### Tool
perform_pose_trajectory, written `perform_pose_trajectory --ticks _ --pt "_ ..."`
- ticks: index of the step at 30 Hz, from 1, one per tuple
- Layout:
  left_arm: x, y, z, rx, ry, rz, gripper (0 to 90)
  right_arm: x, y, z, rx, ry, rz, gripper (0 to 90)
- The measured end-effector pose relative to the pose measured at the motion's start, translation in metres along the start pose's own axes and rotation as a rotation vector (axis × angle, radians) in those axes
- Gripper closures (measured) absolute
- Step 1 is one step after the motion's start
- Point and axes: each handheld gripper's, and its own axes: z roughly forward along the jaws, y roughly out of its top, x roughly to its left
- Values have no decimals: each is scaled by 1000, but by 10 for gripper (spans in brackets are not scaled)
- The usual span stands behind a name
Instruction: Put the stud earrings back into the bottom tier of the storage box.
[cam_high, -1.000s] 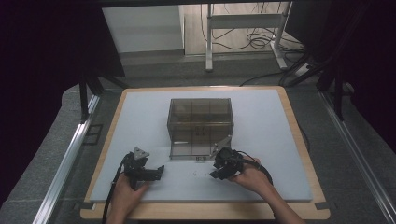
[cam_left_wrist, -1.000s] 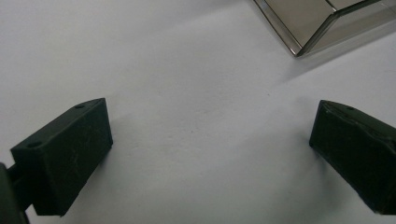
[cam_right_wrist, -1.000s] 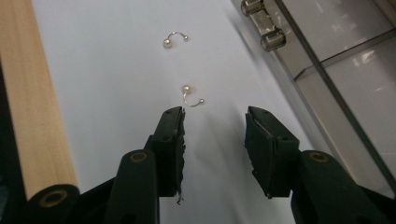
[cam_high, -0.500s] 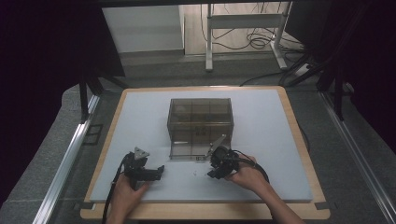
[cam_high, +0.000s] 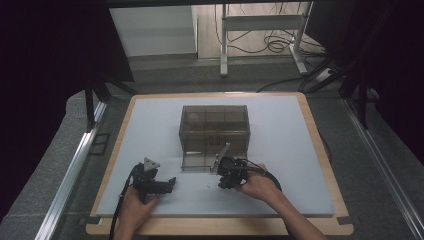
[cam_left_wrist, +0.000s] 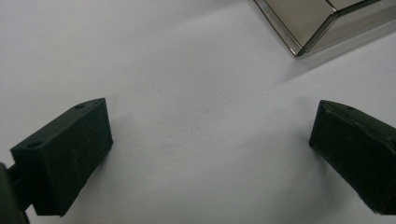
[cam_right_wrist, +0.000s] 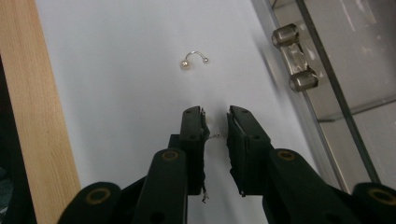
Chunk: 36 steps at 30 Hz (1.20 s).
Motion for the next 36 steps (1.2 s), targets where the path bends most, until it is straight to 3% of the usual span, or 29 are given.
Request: perform_pose_trajectory --ticks 13,20,22,23,31,36 --pt "0 0 0 -1 0 0 0 5 17 8 77 4 -63 761" --pt "0 0 0 -2 0 0 0 8 20 12 122 -26 -95 763" --pt "0 0 0 -2 0 0 0 8 21 12 128 -28 -97 774" --pt "0 0 0 -4 0 -1 0 10 22 13 140 -28 -105 826" --pt "0 0 0 -3 0 0 0 7 27 14 178 -4 -67 850" --pt "0 0 0 -2 0 3 0 3 27 10 164 3 -59 850"
